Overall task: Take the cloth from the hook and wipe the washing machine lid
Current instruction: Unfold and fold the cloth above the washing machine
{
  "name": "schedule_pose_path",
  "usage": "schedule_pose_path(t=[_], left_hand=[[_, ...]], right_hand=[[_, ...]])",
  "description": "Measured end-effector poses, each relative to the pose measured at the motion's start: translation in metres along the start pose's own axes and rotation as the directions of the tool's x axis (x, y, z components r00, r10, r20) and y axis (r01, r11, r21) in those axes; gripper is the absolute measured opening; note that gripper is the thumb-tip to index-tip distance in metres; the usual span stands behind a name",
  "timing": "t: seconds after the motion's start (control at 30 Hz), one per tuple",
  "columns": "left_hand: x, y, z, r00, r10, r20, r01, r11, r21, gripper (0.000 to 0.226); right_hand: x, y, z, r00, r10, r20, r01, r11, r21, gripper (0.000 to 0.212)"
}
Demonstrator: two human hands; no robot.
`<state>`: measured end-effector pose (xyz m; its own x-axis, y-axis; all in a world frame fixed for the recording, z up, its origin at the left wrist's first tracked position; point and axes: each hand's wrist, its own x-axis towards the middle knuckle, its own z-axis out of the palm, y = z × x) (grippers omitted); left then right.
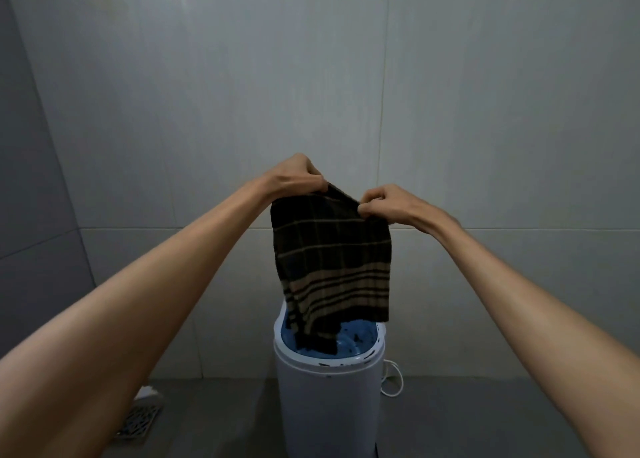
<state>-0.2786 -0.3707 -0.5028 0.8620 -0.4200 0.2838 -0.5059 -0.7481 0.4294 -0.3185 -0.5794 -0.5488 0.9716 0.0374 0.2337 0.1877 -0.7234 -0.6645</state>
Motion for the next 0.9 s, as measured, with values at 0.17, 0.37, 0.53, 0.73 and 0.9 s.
schedule_pose_path(t=[0.17,0.37,0.53,0.73,0.9], left_hand=[[0.001,0.006,-0.008,0.99,0.128,-0.05,-0.129,0.991,-0.018,0.023],[0.0,-0.008,-0.015,0.986,0.161,-0.048,-0.156,0.983,0.092,0.019],[0.0,-0.015,-0.013,0.982,0.172,-0.083,-0.164,0.981,0.101,0.02],[-0.004,-0.038,-0.015,0.994,0.085,-0.067,-0.08,0.994,0.079,0.032],[-0.015,-0.054,-0.015,0.989,-0.096,0.109,0.094,0.995,0.018,0.036]], right_hand=[[0.0,-0.003,0.008,0.99,0.055,0.133,-0.066,0.995,0.075,0.019],[0.003,-0.004,0.007,1.0,0.0,0.015,-0.001,0.996,0.085,0.01],[0.006,-0.001,0.021,0.999,0.019,0.037,-0.018,1.0,-0.024,0.008],[0.009,0.026,0.031,0.999,0.028,-0.044,-0.021,0.988,0.15,0.02],[0.021,0.02,0.005,0.976,0.01,-0.216,0.048,0.964,0.263,0.017]])
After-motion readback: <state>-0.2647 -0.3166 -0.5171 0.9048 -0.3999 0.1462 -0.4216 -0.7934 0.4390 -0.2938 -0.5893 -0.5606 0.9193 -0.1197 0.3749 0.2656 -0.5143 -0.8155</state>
